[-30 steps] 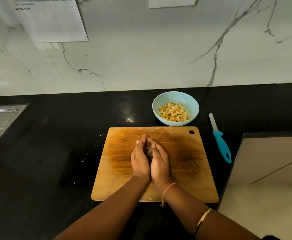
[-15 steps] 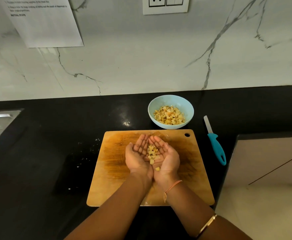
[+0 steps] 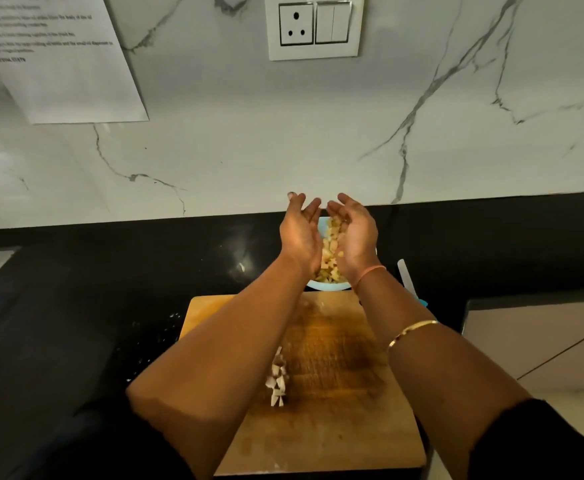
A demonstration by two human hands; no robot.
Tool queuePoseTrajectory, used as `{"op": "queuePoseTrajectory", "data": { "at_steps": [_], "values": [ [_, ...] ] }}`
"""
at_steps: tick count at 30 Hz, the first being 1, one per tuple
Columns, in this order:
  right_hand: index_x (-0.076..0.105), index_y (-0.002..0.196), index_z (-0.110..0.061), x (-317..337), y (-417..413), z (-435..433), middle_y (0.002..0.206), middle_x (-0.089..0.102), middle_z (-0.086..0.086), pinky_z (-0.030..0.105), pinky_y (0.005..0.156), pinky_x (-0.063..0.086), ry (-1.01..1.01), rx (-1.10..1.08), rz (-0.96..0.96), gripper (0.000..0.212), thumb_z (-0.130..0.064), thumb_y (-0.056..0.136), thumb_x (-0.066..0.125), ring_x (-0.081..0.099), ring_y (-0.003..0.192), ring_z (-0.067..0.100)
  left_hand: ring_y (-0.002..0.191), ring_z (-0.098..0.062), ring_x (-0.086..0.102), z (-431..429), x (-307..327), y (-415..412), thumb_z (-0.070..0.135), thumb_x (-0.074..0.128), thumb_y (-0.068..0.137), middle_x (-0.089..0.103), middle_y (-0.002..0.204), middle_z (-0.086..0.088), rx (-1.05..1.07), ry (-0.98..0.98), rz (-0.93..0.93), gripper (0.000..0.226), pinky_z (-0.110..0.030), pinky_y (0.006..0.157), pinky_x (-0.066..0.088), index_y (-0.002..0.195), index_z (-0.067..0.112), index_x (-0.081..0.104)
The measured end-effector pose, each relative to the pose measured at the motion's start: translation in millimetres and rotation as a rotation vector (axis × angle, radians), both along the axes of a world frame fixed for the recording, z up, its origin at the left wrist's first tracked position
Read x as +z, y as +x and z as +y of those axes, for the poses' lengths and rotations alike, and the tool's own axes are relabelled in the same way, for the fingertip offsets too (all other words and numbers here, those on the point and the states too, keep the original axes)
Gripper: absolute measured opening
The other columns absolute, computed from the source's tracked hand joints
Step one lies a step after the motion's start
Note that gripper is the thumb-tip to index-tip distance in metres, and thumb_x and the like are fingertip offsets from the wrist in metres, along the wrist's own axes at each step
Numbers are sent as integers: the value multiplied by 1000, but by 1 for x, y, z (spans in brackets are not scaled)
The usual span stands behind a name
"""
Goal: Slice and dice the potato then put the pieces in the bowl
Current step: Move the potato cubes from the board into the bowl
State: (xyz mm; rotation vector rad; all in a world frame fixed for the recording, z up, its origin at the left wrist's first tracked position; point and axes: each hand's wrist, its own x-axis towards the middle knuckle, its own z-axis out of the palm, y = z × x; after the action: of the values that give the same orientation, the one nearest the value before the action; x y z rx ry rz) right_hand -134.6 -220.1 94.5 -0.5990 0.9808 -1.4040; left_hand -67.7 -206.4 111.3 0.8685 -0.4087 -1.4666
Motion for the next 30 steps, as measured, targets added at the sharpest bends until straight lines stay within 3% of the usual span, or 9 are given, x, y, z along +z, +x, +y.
{"op": "queuePoseTrajectory", "data": {
  "at_steps": [4,7,10,13,15,17,21,25,30],
  "values": [
    [50,134,-9,-25,-15,-18,135,51,6,24,100,37,-106,194,584,36,-7,100,38,46,127,18,137,-21,38,-14,-23,9,31,34,104,47,143,-11,-44,23,-220,43,-31,106,29,143,14,40],
    [52,131,-8,-28,-18,-22,127,54,3,26,101,40,-207,124,668,34,-6,99,40,51,120,17,134,-24,41,-20,-34,15,15,35,103,44,144,-13,-61,24,-300,39,-32,111,33,141,12,41],
    [50,133,-12,-27,-13,-25,130,53,5,29,103,38,-173,259,750,35,-12,99,41,48,122,17,130,-25,46,-23,-36,16,-2,38,97,43,143,-13,-108,1,-368,44,-36,110,38,139,9,42],
    [51,130,-11,-22,-16,-26,126,55,10,37,107,38,-55,173,291,34,-24,99,44,52,120,22,119,-20,53,-17,-36,15,10,46,100,55,127,-5,-130,-49,-455,29,-29,100,45,128,12,50],
    [51,129,-10,-17,-22,-28,127,55,16,38,103,41,29,113,-81,38,-32,99,41,53,117,25,117,-16,54,-11,-35,14,24,54,97,59,120,0,-151,-109,-672,30,-26,97,45,125,12,52],
    [50,128,-10,-13,-26,-29,127,53,18,38,97,45,68,85,-238,43,-39,100,35,52,118,28,124,-15,50,-9,-40,12,27,59,94,55,130,-1,-210,-183,-892,42,-26,101,43,131,11,48],
    [52,125,-10,-11,-23,-27,123,57,18,41,106,40,90,16,-267,49,-46,100,31,52,120,29,128,-17,46,-11,-56,5,28,61,92,51,138,-4,-227,-309,-1171,50,-28,102,38,136,12,45],
    [53,122,-10,-11,-21,-25,114,59,16,45,108,36,97,-1,-342,52,-52,98,32,52,119,30,123,-19,52,-13,-58,0,16,53,97,56,133,-5,-141,-284,-1216,36,-31,101,44,133,14,49],
    [45,135,-12,-11,-23,-23,134,45,22,42,107,36,82,84,-379,63,-59,95,34,45,128,35,110,-13,58,-14,-50,4,20,52,98,62,122,0,-34,-174,-1190,28,-17,80,45,125,15,56]
  ]
}}
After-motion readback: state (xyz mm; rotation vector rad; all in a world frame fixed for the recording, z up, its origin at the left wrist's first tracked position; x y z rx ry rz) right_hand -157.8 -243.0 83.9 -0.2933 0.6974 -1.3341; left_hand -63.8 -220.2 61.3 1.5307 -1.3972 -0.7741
